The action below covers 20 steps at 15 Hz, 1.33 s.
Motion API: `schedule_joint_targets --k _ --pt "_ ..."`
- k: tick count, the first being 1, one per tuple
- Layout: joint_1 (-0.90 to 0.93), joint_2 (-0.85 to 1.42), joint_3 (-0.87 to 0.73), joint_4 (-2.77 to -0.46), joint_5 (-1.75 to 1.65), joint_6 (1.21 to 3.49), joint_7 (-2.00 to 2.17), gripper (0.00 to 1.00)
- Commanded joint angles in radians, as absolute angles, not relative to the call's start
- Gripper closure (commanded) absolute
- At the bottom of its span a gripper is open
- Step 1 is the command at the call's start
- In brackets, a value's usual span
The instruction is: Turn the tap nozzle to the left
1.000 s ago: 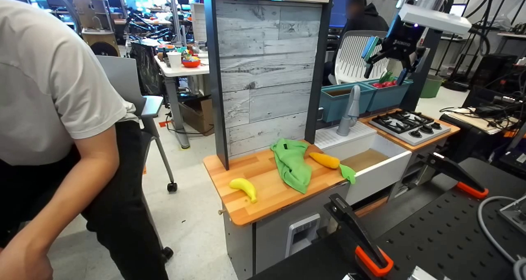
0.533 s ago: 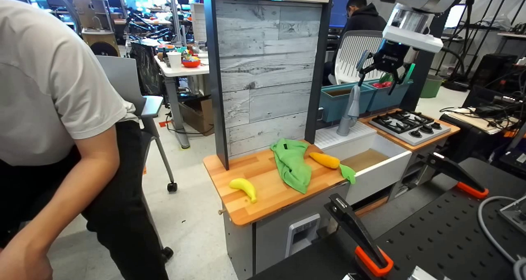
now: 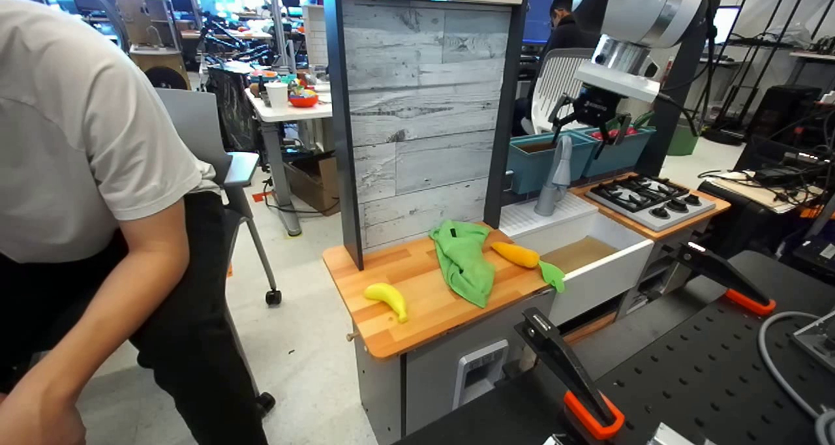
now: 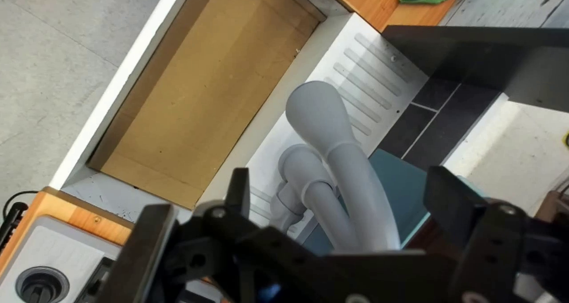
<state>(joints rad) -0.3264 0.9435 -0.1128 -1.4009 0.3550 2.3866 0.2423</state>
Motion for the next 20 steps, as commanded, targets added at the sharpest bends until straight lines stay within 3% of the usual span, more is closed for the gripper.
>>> schedule_joint_targets --k 1,9,11,18,19,20 --pt "-0.334 1.022 -0.103 -1.283 0.36 2.365 0.282 0.26" --pt "-0.319 1.065 -0.099 -1.246 0.34 2.369 0.281 0.88" --pt "-0.311 1.059 -0.1 -1.26 0.334 2.378 0.277 0.99" --pt "-0.3 1.057 -0.096 -1.262 0.332 2.377 0.292 0.98" --pt "-0.298 1.057 -0.097 -1.261 0.331 2.373 0.296 0.67" --pt "-0.298 1.055 -0.098 -1.263 0.332 2.372 0.297 0.65"
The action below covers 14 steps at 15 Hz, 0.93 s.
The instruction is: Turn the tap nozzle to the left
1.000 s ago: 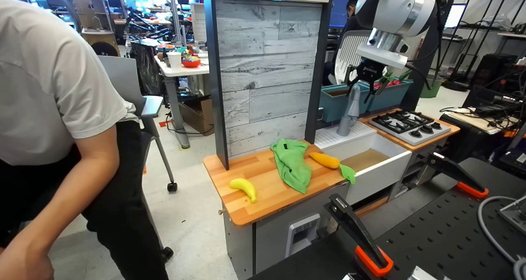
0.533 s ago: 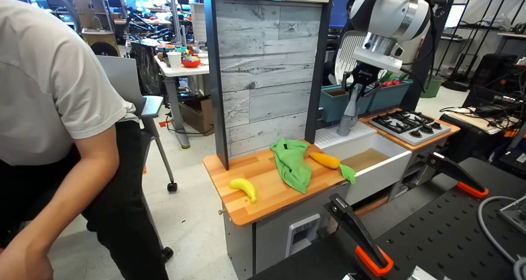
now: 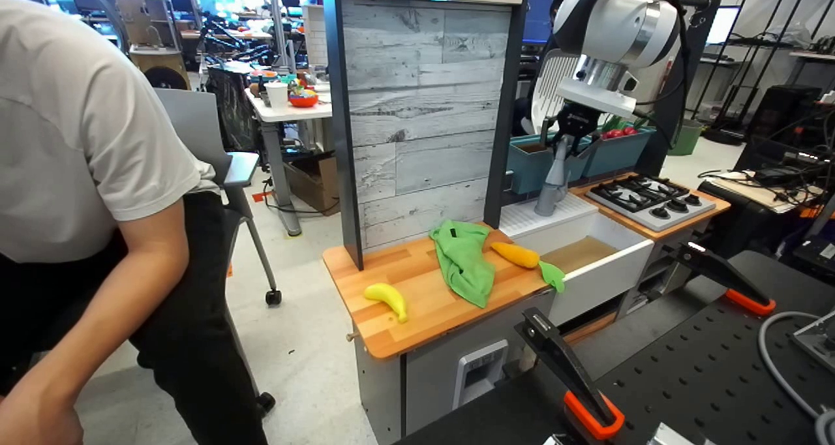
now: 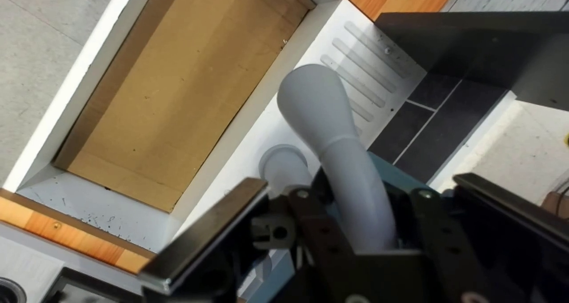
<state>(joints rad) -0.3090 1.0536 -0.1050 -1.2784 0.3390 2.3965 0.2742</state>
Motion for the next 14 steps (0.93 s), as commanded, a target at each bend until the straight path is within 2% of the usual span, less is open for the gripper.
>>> schedule_joint_targets --k 1,9,13,14 --pt "-0.299 1.052 -0.096 -1.265 0.333 2.372 0.294 0.59" --pt "-0.307 1.008 -0.102 -1.353 0.321 2.391 0.238 0.01" --pt "-0.325 1.006 -0.112 -1.372 0.316 2.395 0.197 0.0" --pt "-0.33 1.005 -0.113 -1.372 0.316 2.39 0.186 0.25"
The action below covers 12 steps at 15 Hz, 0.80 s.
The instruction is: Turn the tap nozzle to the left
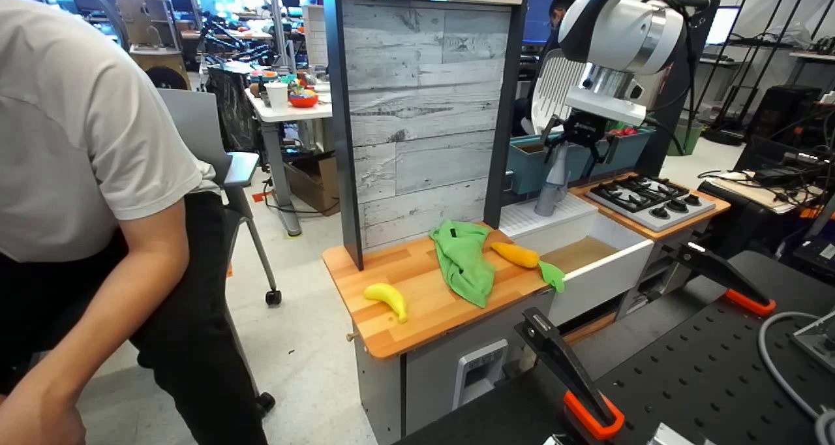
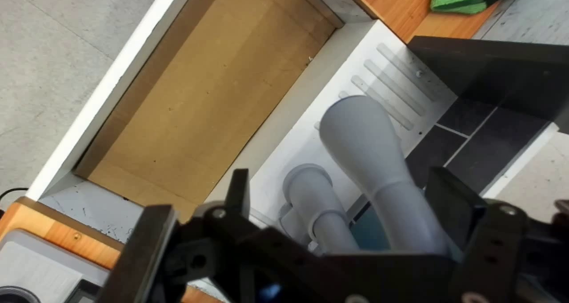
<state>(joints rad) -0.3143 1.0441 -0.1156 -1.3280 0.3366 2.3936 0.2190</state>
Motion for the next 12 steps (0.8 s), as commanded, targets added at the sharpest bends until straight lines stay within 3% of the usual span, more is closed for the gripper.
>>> schedule_joint_targets --k 1,9,10,12 --pt "-0.333 1.004 -0.114 -1.373 0.315 2.387 0.179 0.26" --pt "-0.317 0.994 -0.114 -1.375 0.31 2.388 0.176 0.87" --pt "-0.312 0.996 -0.114 -1.373 0.308 2.388 0.177 0.93" --pt "-0.306 0.996 -0.115 -1.372 0.299 2.387 0.179 0.93"
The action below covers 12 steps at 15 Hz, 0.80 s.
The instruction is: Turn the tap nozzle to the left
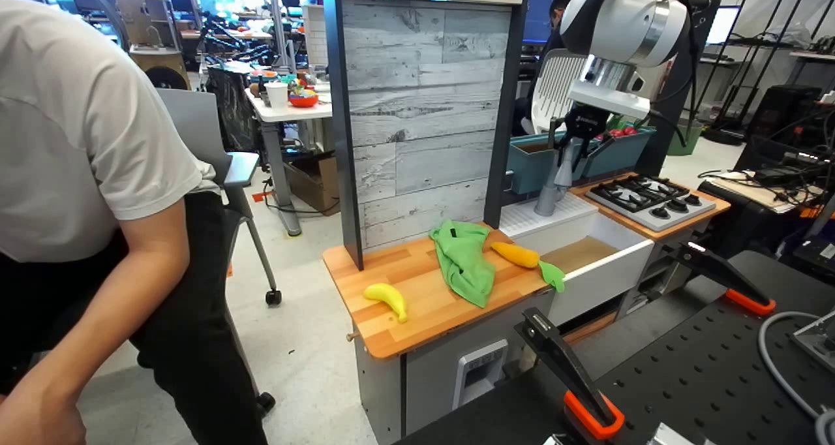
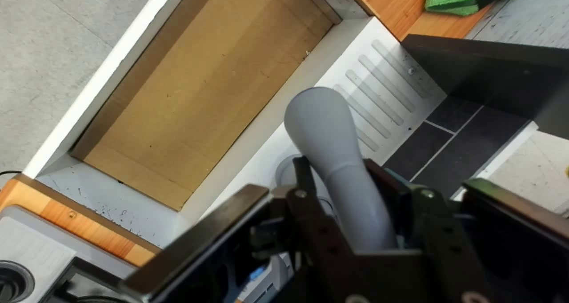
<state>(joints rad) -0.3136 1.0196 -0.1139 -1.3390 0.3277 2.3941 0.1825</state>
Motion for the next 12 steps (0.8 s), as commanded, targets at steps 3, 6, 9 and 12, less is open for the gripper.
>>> schedule_joint_targets --k 3,6,9,12 --pt "-0.297 0.996 -0.108 -1.368 0.294 2.389 0.189 0.92" --pt "-0.294 0.991 -0.083 -1.362 0.312 2.382 0.198 0.92" --pt "-0.296 0.987 -0.056 -1.353 0.335 2.378 0.212 0.92" --pt "-0.309 0.987 -0.02 -1.336 0.38 2.366 0.23 0.92"
